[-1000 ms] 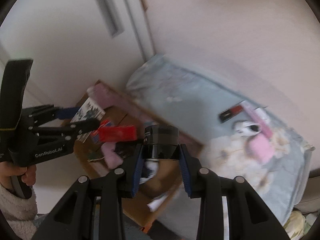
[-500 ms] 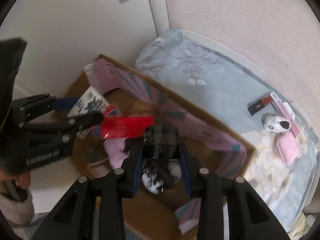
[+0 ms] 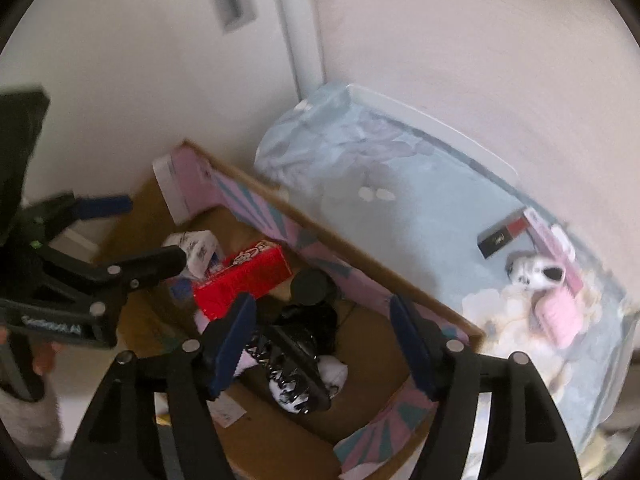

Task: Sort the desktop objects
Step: 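Move both open grippers back over the tray toward the sock and sponge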

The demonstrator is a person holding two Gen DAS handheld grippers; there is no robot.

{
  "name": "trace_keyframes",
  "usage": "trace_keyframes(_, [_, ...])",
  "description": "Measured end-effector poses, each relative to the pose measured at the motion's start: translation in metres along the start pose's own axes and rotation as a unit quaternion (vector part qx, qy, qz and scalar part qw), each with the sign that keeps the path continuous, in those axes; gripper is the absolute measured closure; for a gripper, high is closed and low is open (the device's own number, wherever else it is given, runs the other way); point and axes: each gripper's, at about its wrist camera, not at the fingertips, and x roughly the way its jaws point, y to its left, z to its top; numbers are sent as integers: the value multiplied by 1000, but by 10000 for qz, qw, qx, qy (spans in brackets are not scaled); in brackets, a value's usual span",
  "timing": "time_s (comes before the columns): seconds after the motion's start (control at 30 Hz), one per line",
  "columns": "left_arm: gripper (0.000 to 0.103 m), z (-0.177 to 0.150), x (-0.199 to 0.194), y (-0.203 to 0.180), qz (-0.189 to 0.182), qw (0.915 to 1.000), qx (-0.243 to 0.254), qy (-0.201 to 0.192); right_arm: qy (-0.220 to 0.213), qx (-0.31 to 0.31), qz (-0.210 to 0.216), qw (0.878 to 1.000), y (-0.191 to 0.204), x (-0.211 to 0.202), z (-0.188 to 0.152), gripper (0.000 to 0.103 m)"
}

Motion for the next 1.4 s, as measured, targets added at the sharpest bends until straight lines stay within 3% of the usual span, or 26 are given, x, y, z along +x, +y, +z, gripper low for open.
trace_keyframes(0.2, [1,8,-18,-14,273,9990,286,-193,-131,374,140,9991,-18,-23,-6,36])
trace_keyframes(0.47, [1,18,-29,-51,197,9971,658,-313,-150,447,57,9989,-31,-39,-29,36])
trace_keyframes(0.63, [1,21,-38,-85,271,9924,1103,-466,-419,741,27,9964,-62,-66,-42,35])
trace_keyframes(0.8, [1,23,-40,-122,44,9874,1494,-523,-434,1087,-135,9930,-99,-85,-59,35])
trace_keyframes(0.97, [1,29,-42,-169,163,9748,2114,-694,-433,1157,-405,9915,-131,-101,-70,36])
trace_keyframes(1.23, [1,56,-35,-232,-82,9583,2780,-659,-335,1169,-668,9903,-183,-112,-74,35])
trace_keyframes(1.37, [1,78,-27,-271,-276,9365,3442,-615,-242,1004,-662,9925,-207,-112,-69,36])
trace_keyframes(1.4, [1,84,-21,-283,-331,9277,3668,-615,-201,914,-671,9933,-213,-110,-67,36])
